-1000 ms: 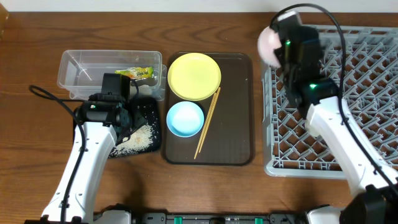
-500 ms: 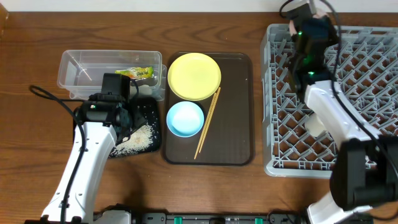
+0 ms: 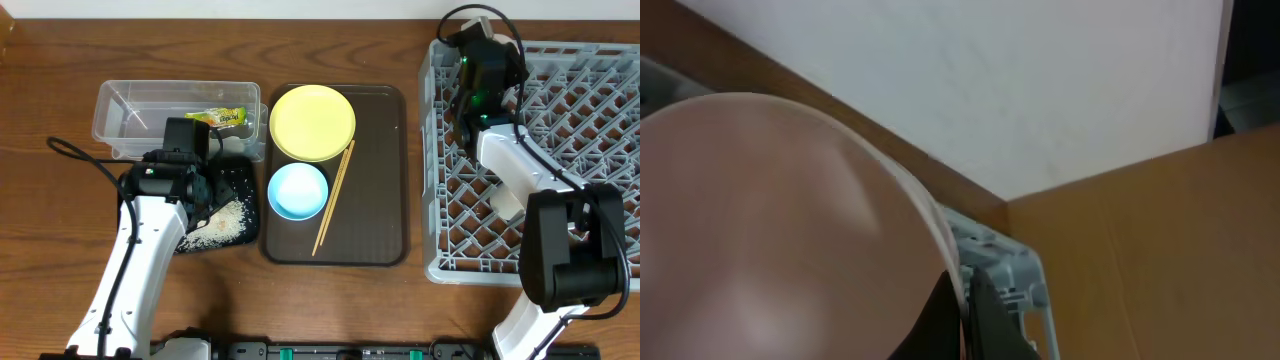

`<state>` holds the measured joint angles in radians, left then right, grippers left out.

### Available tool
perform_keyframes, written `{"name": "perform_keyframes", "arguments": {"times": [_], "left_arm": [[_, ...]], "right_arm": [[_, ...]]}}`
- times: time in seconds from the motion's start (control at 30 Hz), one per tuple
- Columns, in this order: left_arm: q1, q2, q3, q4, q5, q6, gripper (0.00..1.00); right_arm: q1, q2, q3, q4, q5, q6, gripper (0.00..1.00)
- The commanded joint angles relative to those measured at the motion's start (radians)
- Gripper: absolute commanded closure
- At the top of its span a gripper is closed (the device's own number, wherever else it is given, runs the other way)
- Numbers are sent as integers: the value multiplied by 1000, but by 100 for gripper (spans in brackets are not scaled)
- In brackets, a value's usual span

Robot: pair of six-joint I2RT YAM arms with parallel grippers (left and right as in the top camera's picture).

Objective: Sort waste into correct bins and load items into the dishwasher rack
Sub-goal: 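Lift the pink bowl with the right gripper and set it in the rack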

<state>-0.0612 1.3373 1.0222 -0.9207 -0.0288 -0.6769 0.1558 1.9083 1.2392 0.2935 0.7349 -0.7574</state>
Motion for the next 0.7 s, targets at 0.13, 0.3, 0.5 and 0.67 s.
{"name": "perform_keyframes", "arguments": {"times": [0.13, 0.3, 0.5, 0.67], "left_arm": [[5, -5, 10, -6, -5, 2, 37], [5, -5, 10, -6, -5, 3, 37], [5, -5, 10, -6, -5, 3, 37], [5, -5, 10, -6, -5, 3, 37]], "right_arm": [[31, 8, 4, -183, 17, 163, 99], [58, 8, 4, -318, 17, 274, 99], [91, -6, 4, -380, 18, 360, 98], [114, -77, 4, -460, 16, 507, 58]]}}
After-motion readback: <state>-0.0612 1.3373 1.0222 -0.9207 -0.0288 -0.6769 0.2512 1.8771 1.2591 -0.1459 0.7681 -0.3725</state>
